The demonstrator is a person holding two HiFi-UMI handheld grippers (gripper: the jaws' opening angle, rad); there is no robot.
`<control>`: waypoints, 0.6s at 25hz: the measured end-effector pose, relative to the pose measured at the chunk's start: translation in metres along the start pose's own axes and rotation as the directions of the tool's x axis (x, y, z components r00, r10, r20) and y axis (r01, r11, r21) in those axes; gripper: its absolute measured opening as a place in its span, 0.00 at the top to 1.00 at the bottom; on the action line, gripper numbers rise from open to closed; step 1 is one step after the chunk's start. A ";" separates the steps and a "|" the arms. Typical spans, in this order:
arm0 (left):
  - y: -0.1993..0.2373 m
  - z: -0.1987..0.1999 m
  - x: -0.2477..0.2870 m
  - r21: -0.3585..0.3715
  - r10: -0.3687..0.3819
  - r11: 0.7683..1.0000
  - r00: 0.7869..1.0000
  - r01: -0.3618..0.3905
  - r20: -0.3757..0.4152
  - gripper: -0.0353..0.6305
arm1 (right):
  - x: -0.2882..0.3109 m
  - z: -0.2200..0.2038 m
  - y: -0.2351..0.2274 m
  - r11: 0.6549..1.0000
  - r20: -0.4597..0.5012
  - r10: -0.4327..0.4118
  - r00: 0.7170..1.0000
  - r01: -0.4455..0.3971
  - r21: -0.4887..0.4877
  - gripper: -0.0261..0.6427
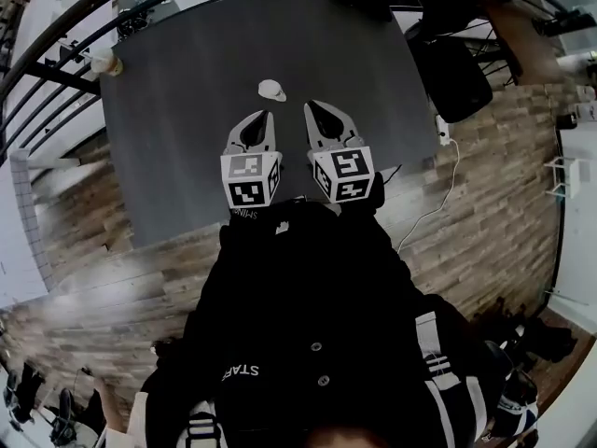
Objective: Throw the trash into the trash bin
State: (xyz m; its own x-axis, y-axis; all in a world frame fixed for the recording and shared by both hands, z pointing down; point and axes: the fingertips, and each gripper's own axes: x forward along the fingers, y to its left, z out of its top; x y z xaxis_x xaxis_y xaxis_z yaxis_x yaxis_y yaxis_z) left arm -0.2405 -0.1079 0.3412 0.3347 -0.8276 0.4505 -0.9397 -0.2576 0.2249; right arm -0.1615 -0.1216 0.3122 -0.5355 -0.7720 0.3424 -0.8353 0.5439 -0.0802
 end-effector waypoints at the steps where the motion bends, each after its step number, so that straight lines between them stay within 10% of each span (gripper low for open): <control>1: 0.007 0.005 -0.006 -0.001 0.013 1.000 1.000 -0.013 0.012 0.95 | 0.003 0.004 0.007 1.000 0.002 0.015 1.000 -0.015 -0.006 0.94; 15: 0.067 0.067 -0.058 -0.011 0.156 0.988 0.967 -0.157 0.199 0.95 | 0.029 0.073 0.075 0.981 0.096 0.168 0.981 -0.158 -0.109 0.94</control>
State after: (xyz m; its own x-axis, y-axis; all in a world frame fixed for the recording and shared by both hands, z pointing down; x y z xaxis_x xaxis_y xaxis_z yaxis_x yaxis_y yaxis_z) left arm -0.3278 -0.1105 0.2721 0.1634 -0.9403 0.2986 -0.9798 -0.1192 0.1607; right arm -0.2490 -0.1271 0.2483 -0.6778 -0.6976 0.2322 -0.7219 0.6913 -0.0306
